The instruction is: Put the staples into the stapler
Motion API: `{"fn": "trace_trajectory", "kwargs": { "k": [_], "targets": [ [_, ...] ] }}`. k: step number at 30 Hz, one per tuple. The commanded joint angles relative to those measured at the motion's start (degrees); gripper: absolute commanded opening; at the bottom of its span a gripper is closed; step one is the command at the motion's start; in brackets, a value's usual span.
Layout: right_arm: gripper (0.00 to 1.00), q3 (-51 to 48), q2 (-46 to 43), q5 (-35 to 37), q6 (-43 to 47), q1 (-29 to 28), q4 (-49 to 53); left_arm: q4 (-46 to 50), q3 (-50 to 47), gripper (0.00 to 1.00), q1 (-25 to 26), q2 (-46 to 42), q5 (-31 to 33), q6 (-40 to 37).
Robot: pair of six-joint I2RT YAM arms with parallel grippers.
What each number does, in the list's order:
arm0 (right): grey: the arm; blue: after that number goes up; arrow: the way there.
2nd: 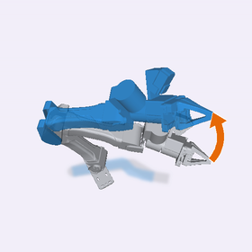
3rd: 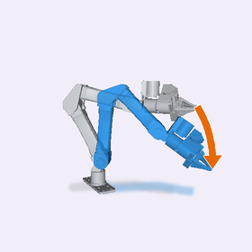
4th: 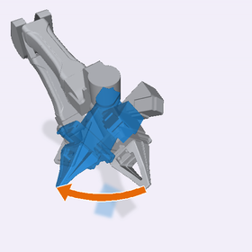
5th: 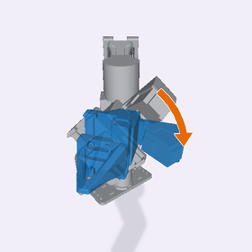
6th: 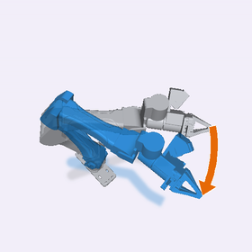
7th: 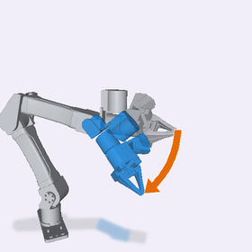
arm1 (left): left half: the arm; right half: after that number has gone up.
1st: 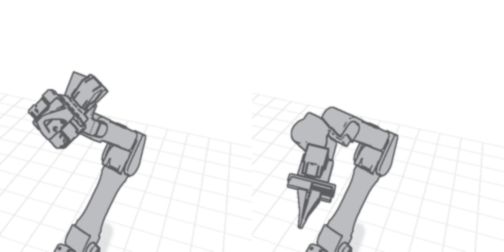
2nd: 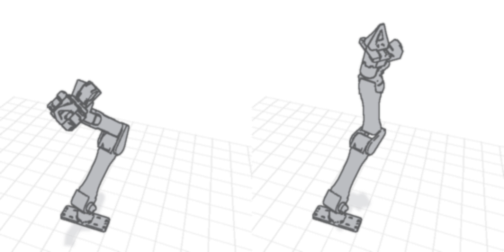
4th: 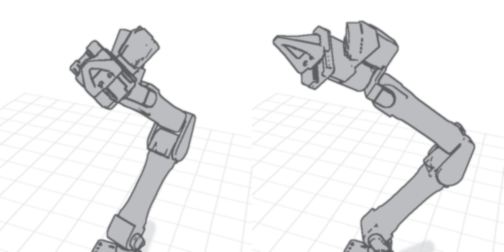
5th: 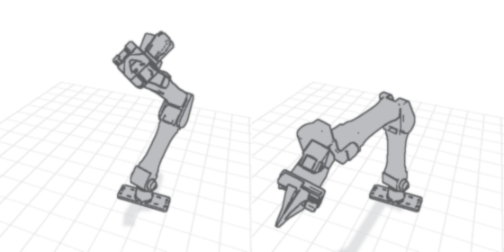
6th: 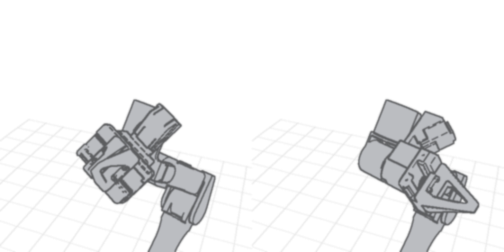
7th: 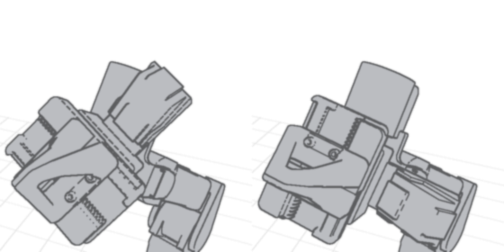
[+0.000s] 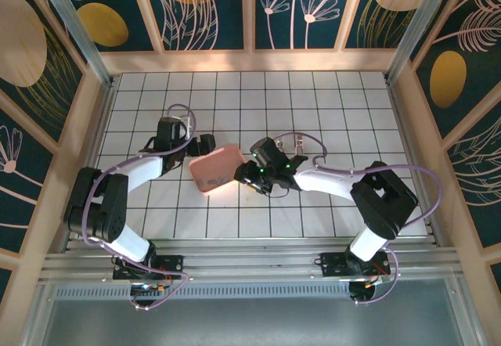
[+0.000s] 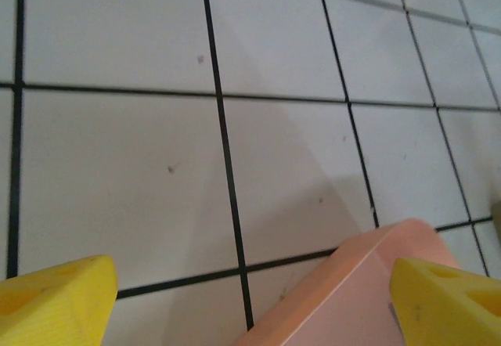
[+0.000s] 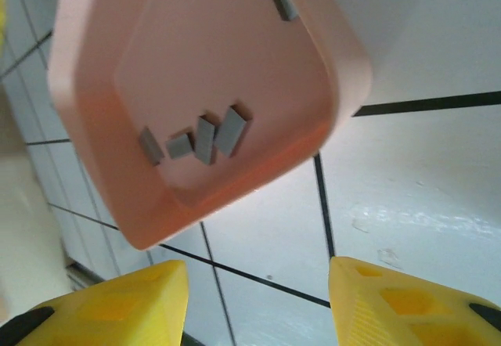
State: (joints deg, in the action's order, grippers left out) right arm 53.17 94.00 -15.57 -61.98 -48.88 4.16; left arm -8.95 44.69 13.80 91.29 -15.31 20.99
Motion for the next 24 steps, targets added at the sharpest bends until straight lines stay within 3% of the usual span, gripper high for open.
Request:
{"fn": "trace_trajectory", "kwargs": {
  "k": [1, 9, 24],
  "targets": [
    [0.52, -1.49, -0.15, -2.33, -1.61, 1.26, -5.24, 1.8, 0.83, 0.88, -0.37, 1.04, -4.68, -1.68],
    [0.52, -1.21, 2.34, -2.68, 0.04, 3.34, -6.12, 1.09, -3.46, 0.78, -0.27, -2.26, -9.47, -0.81],
    [0.52, 3.23, 7.83, -1.42, 5.61, 4.5, -3.11, -4.89, -17.36, 0.75, 0.09, -12.58, -15.34, 5.78]
  ]
}}
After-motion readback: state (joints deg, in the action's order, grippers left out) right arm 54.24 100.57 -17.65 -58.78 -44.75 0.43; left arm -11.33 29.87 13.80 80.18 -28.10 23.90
